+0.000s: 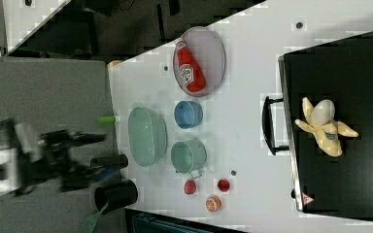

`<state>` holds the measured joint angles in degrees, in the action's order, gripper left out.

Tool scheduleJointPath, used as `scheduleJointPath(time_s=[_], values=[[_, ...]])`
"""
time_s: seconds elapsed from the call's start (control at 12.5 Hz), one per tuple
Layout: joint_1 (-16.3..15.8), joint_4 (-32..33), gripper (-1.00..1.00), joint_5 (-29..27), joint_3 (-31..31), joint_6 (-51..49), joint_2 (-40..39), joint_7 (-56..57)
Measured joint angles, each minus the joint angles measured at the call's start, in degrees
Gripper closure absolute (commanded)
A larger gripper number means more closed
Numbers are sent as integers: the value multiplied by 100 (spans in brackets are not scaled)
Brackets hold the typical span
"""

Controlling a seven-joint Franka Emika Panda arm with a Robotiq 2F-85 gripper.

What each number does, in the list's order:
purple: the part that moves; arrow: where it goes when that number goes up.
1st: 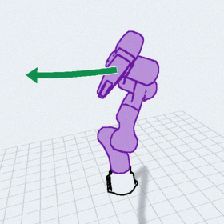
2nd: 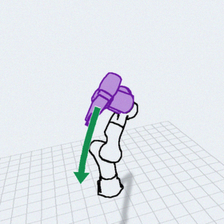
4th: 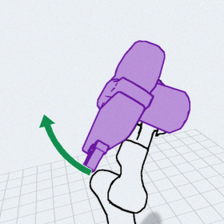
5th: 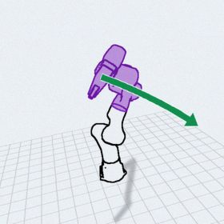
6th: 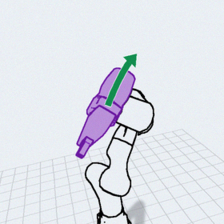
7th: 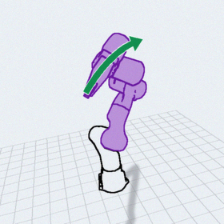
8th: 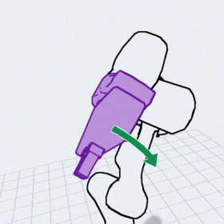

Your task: Pick banana from table and place on oven.

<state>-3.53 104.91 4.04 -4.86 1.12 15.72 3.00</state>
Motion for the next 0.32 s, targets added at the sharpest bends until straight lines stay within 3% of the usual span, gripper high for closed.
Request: scheduleJointPath(time_s=[0.16, 0.32], values=[[-213, -17, -100, 56, 412, -239, 401, -424], [-303, -67, -100, -150, 389, -264, 586, -609]])
